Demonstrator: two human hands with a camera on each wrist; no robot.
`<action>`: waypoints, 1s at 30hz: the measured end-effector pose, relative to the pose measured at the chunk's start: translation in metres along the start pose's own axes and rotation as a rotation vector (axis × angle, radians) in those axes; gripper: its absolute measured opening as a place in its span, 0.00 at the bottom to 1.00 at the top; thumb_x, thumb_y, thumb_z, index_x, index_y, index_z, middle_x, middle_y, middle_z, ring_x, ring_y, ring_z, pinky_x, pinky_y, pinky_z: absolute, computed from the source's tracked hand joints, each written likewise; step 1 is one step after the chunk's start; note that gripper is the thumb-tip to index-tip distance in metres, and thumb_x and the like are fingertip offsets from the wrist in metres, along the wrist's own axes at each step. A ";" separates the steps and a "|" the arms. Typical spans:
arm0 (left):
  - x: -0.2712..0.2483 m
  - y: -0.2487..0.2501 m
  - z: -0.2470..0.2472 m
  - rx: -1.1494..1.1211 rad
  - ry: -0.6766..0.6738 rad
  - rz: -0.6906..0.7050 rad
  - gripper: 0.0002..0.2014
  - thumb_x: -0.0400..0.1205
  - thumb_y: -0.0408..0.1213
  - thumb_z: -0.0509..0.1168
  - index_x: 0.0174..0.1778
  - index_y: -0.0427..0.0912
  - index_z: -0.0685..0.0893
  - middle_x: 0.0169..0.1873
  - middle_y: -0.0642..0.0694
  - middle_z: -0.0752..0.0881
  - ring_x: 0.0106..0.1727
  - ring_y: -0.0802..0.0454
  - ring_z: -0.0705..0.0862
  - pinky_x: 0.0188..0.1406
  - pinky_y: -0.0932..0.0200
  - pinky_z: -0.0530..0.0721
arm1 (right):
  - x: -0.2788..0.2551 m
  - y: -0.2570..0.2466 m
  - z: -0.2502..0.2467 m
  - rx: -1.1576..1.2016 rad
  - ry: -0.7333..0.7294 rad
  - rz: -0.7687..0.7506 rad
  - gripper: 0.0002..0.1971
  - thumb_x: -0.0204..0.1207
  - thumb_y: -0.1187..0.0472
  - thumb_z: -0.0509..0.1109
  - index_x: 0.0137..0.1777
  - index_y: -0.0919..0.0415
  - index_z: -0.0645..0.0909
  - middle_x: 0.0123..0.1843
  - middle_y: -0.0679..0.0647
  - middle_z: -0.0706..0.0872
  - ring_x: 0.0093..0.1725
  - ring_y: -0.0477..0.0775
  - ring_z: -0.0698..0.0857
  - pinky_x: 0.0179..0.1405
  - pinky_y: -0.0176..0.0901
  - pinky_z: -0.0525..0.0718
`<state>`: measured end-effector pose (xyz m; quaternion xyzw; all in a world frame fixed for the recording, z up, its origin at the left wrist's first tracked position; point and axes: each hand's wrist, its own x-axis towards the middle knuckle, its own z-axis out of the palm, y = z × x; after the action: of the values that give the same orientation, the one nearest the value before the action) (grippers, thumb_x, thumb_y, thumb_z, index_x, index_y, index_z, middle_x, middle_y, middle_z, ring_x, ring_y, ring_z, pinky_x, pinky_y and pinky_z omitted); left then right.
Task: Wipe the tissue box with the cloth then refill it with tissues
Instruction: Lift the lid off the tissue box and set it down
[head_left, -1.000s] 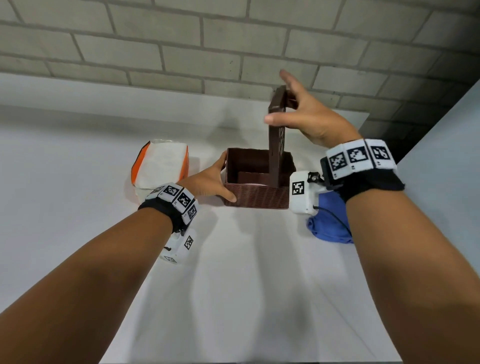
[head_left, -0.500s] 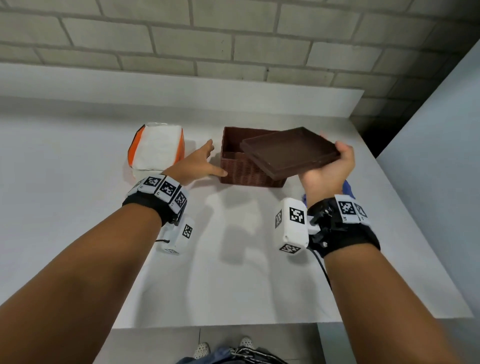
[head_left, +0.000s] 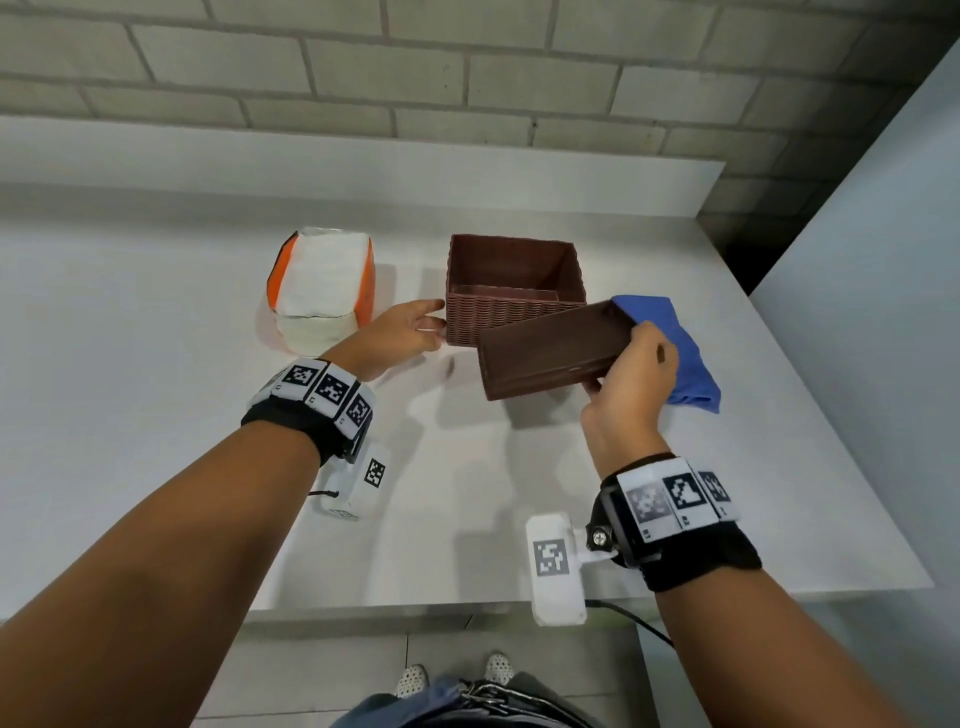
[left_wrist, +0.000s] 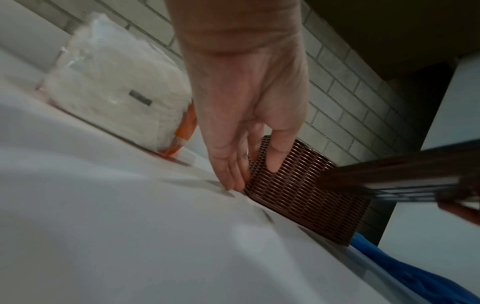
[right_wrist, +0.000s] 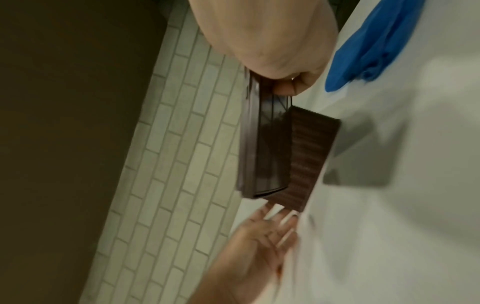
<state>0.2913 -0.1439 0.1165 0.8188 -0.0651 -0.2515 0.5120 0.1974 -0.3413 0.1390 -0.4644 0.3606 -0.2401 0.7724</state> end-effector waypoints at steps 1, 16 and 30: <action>-0.001 -0.002 -0.001 -0.001 0.010 -0.009 0.28 0.83 0.24 0.59 0.80 0.41 0.65 0.69 0.40 0.80 0.68 0.46 0.78 0.61 0.54 0.77 | -0.001 0.006 -0.003 -0.029 -0.001 0.020 0.17 0.80 0.60 0.58 0.68 0.59 0.76 0.55 0.54 0.82 0.47 0.50 0.82 0.61 0.58 0.85; -0.009 -0.003 -0.001 0.034 0.032 -0.019 0.24 0.83 0.23 0.57 0.76 0.39 0.69 0.73 0.39 0.76 0.69 0.45 0.76 0.59 0.57 0.74 | 0.003 0.037 -0.023 -0.959 -0.146 -0.146 0.18 0.80 0.69 0.62 0.67 0.76 0.68 0.43 0.56 0.74 0.47 0.57 0.78 0.45 0.41 0.73; -0.018 0.004 0.001 0.093 0.054 -0.037 0.25 0.83 0.24 0.58 0.78 0.40 0.67 0.75 0.40 0.74 0.75 0.44 0.74 0.59 0.60 0.73 | -0.012 0.016 -0.002 -1.756 -0.278 -0.167 0.27 0.80 0.60 0.65 0.75 0.67 0.62 0.75 0.67 0.70 0.73 0.66 0.73 0.68 0.56 0.76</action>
<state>0.2760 -0.1400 0.1253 0.8493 -0.0477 -0.2354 0.4701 0.1894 -0.3267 0.1285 -0.9382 0.2828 0.1255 0.1551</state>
